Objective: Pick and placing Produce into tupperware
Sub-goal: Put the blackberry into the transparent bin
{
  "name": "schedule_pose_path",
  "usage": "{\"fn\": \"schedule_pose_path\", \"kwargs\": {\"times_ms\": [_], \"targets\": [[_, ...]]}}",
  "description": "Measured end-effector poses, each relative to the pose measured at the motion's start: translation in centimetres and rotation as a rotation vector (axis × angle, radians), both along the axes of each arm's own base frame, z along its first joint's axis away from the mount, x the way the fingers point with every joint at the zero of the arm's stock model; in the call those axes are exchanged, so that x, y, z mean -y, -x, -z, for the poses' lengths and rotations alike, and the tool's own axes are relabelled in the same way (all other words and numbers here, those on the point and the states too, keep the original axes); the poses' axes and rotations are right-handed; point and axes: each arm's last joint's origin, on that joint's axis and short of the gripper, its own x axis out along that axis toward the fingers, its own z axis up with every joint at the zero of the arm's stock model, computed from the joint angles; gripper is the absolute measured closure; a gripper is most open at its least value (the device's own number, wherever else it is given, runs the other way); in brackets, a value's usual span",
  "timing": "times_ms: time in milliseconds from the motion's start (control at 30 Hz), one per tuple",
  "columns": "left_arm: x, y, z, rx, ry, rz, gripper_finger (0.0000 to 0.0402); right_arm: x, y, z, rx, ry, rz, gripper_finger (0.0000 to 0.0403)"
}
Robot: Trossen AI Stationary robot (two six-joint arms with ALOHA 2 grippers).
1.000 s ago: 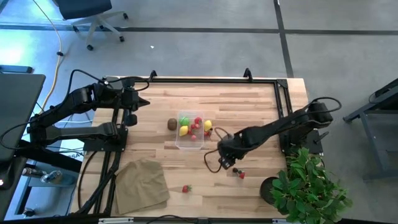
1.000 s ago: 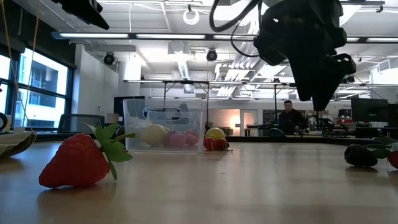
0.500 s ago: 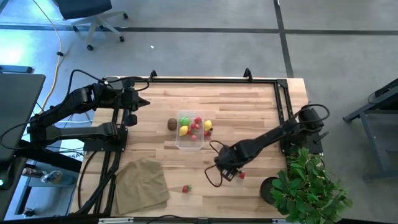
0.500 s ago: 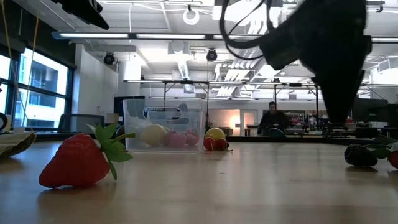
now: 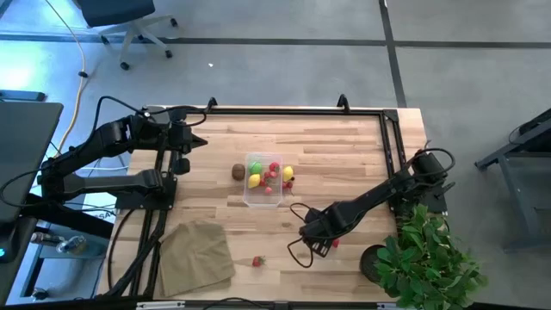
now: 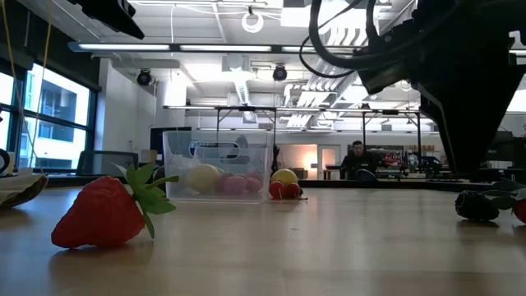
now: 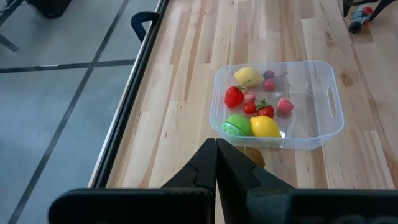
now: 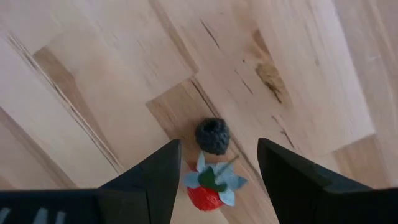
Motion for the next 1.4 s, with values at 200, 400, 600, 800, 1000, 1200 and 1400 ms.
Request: {"fn": "schedule_pose_path", "kwargs": {"times_ms": [200,400,600,800,1000,1200,1400], "targets": [[0.0,0.0,0.0,-0.001,0.0,0.0,0.0401,-0.1,-0.2,0.6,-0.007,-0.009,-0.029,0.0199],[0.0,0.0,0.0,-0.001,0.0,-0.001,0.0401,-0.2,-0.3,1.1,-0.027,-0.008,-0.052,0.0199],[0.0,0.0,0.0,0.0,0.0,0.0,0.0401,-0.3,-0.4,1.5,-0.04,-0.014,-0.077,0.0199],[0.0,0.0,0.0,0.0,0.0,0.0,0.0401,-0.3,-0.4,1.8,-0.044,-0.007,-0.103,0.0199],[0.0,0.0,0.0,0.0,0.0,0.0,0.0401,-0.3,-0.6,2.1,-0.045,-0.009,-0.123,0.0199],[0.0,0.0,0.0,-0.001,0.0,0.0,0.0401,-0.2,-0.7,2.4,-0.051,-0.007,-0.125,0.0199],[0.0,0.0,0.0,0.0,0.0,0.0,0.0401,-0.3,-0.8,2.9,-0.063,-0.009,-0.129,0.0199]]}}
